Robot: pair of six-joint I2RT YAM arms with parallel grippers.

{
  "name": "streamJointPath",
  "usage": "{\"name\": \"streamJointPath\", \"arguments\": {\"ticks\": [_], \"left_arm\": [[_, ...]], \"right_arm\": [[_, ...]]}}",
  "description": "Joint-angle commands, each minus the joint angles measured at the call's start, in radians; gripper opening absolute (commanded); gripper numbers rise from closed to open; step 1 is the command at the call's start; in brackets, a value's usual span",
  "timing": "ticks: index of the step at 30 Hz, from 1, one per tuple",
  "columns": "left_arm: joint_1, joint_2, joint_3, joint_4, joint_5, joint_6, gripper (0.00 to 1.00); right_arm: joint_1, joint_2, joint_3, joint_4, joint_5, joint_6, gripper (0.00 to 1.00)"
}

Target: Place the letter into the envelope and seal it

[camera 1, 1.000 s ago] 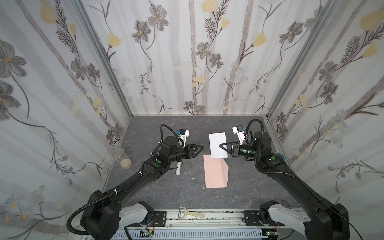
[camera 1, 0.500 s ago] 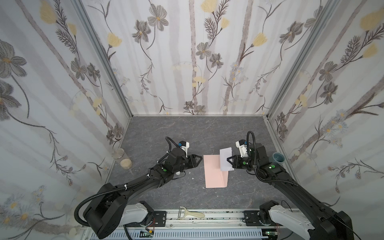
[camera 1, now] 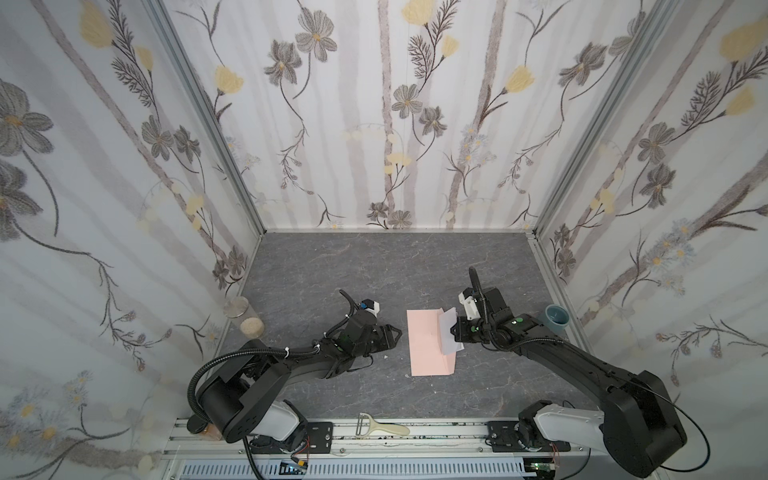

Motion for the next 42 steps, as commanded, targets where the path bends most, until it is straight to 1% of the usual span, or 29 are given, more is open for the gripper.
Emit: {"name": "streamJointPath", "arguments": {"ticks": [1, 8, 20, 38, 39, 42], "left_arm": [[-0.001, 0.051, 0.014, 0.075, 0.003, -0.011, 0.51], [-0.006, 0.12, 0.018, 0.135, 0.034, -0.042, 0.5], [-0.041, 0.2, 0.027, 0.185, 0.072, -0.081, 0.48], [-0.07, 0.251, 0.033, 0.225, 0.107, -0.119, 0.48], [-0.072, 0.254, 0.033, 0.228, 0.107, -0.12, 0.48], [-0.076, 0.26, 0.035, 0.233, 0.11, -0.123, 0.47]], "right_arm": [[0.01, 0.036, 0.024, 0.013, 0.042, -0.017, 0.0], [0.011, 0.07, 0.03, -0.013, 0.078, -0.017, 0.0], [0.013, 0.118, 0.031, -0.008, 0.082, -0.017, 0.0], [0.012, 0.172, 0.03, 0.024, 0.077, -0.015, 0.0], [0.013, 0.172, 0.061, 0.026, 0.074, -0.015, 0.0], [0.015, 0.172, 0.064, 0.032, 0.069, -0.015, 0.0]]}}
